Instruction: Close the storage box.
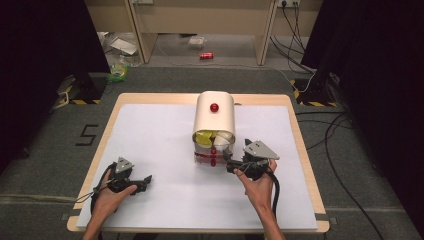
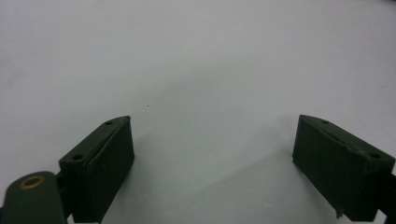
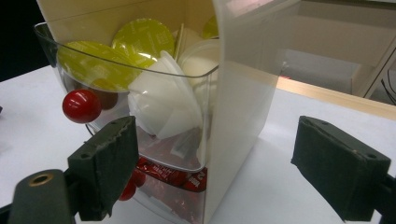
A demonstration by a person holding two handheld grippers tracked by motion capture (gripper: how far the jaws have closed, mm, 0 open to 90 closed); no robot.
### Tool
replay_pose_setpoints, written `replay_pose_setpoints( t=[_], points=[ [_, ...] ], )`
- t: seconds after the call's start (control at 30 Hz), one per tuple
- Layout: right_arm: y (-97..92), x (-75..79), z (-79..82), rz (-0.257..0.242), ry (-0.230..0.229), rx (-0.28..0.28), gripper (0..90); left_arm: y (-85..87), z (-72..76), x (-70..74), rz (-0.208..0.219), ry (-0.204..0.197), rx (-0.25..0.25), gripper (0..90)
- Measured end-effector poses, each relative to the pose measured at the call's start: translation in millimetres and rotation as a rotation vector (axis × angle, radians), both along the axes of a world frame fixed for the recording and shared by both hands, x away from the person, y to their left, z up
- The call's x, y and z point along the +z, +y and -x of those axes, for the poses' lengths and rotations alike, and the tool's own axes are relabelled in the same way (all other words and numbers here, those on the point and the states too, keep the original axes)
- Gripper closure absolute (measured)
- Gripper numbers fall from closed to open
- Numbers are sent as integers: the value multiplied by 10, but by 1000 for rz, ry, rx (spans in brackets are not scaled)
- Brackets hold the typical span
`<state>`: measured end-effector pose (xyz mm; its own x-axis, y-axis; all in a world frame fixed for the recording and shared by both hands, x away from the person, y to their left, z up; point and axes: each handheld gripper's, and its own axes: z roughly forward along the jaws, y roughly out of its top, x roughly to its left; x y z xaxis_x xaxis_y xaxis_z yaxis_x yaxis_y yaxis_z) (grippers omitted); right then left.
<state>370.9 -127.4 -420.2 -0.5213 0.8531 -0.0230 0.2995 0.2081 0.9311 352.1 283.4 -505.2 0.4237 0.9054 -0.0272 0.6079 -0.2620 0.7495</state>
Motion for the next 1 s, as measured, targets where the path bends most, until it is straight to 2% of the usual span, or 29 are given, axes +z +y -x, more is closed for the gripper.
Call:
replay_pose_setpoints(
  t=[0.5,1.0],
  points=[
    [-14,11,-23,-2,-2,-1,158,0,0,0,1,0,0,117],
    [-138,6,32,11,7,-18,173,0,0,0,1,0,0,118]
  ],
)
